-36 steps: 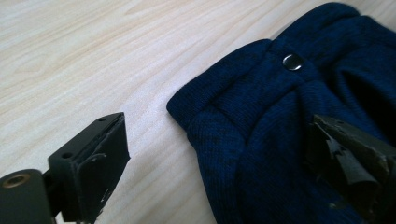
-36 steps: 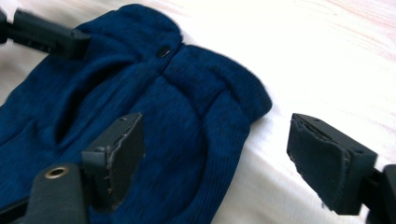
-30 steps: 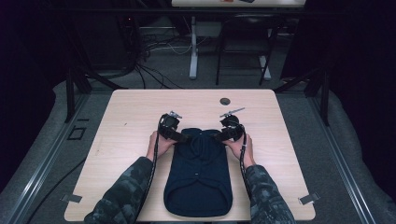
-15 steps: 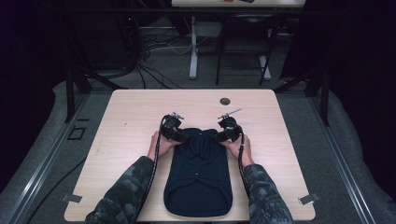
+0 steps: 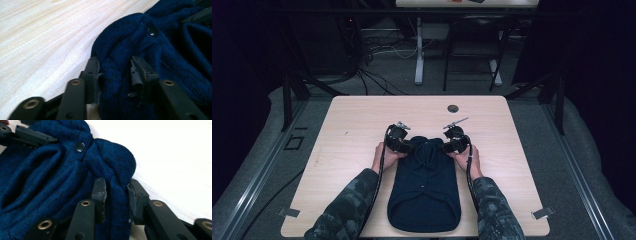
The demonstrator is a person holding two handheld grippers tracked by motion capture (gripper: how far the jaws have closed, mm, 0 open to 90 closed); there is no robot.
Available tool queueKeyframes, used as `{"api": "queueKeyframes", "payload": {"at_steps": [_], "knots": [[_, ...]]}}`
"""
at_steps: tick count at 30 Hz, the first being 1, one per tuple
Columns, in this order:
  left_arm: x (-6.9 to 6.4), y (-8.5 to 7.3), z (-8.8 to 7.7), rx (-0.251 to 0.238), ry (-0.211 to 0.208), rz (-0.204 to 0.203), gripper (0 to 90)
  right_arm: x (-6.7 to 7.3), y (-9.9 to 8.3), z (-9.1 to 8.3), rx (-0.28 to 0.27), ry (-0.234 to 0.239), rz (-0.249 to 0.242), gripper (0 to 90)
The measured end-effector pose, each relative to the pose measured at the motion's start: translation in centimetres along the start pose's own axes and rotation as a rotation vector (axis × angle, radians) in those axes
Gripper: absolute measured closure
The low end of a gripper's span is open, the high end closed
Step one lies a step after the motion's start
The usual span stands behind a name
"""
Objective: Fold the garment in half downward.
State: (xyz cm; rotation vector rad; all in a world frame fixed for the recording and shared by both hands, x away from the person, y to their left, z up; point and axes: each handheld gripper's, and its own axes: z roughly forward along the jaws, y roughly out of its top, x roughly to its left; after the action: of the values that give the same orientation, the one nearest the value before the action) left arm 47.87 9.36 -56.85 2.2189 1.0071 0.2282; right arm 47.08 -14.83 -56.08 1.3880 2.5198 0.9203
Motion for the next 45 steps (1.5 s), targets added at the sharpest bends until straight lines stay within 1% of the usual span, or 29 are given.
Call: {"api": "queueKeyframes", "payload": {"at_steps": [1,2,4,6,10,11,12,13,17,18,21,23,24,26,30,33,38,41,42,44,45], "knots": [[0.0,-0.1,0.0,-0.007,-0.002,0.003,64.3,0.1,0.0,-0.1,-0.007,-0.009,0.000,72.2],[0.0,-0.1,-0.1,-0.012,-0.005,-0.001,65.3,0.1,-0.1,-0.1,-0.012,-0.009,0.000,72.5],[0.1,-0.1,-0.2,-0.011,-0.008,0.004,66.7,0.2,-0.2,-0.3,-0.024,-0.016,-0.003,73.3],[0.0,0.0,-0.4,-0.009,-0.009,0.008,67.4,0.2,-0.2,-0.4,-0.026,-0.016,-0.012,73.6],[0.0,0.1,-0.8,-0.026,-0.024,0.016,67.5,0.3,-0.2,-0.9,-0.042,-0.019,-0.020,74.0],[0.0,0.1,-0.9,-0.032,-0.027,0.013,67.5,0.4,-0.2,-1.1,-0.048,-0.021,-0.022,74.1],[0.0,0.1,-1.0,-0.038,-0.028,0.012,67.5,0.4,-0.2,-1.3,-0.048,-0.019,-0.029,74.1],[0.0,0.2,-1.2,-0.036,-0.036,0.021,67.5,0.5,-0.2,-1.5,-0.056,-0.024,-0.032,74.2],[-0.1,0.3,-2.0,-0.054,-0.042,0.035,67.6,1.0,-0.1,-2.6,-0.090,-0.031,-0.064,74.4],[-0.1,0.4,-2.3,-0.057,-0.045,0.035,67.6,1.1,-0.1,-2.9,-0.099,-0.032,-0.081,74.5],[-0.3,0.4,-3.1,-0.070,-0.051,0.044,67.7,1.6,0.0,-3.7,-0.129,-0.039,-0.103,74.6],[-0.4,0.5,-3.6,-0.077,-0.053,0.051,67.7,1.9,0.0,-4.2,-0.130,-0.035,-0.122,74.6],[-0.4,0.5,-3.6,-0.077,-0.053,0.051,67.7,2.1,0.0,-4.4,-0.142,-0.037,-0.124,74.7],[-0.7,0.6,-4.4,-0.091,-0.057,0.064,67.7,2.2,-0.1,-5.0,-0.158,-0.033,-0.130,74.7],[-1.2,0.8,-5.5,-0.128,-0.061,0.079,67.7,2.5,-0.2,-6.0,-0.185,-0.035,-0.143,74.7],[-1.6,1.0,-6.1,-0.146,-0.062,0.098,67.7,2.6,-0.2,-6.8,-0.204,-0.036,-0.150,74.7],[-2.1,1.2,-6.8,-0.160,-0.061,0.121,67.7,2.8,-0.4,-7.7,-0.221,-0.033,-0.156,74.6],[-2.4,1.3,-7.1,-0.169,-0.060,0.133,67.7,2.9,-0.5,-8.2,-0.230,-0.036,-0.167,74.4],[-2.5,1.4,-7.3,-0.169,-0.061,0.135,67.6,3.0,-0.6,-8.3,-0.242,-0.041,-0.169,74.4],[-2.6,1.5,-7.6,-0.171,-0.059,0.144,67.7,3.1,-0.6,-8.7,-0.241,-0.040,-0.180,74.4],[-2.7,1.5,-7.7,-0.178,-0.056,0.146,67.6,3.1,-0.6,-8.8,-0.253,-0.042,-0.183,74.3]]}}
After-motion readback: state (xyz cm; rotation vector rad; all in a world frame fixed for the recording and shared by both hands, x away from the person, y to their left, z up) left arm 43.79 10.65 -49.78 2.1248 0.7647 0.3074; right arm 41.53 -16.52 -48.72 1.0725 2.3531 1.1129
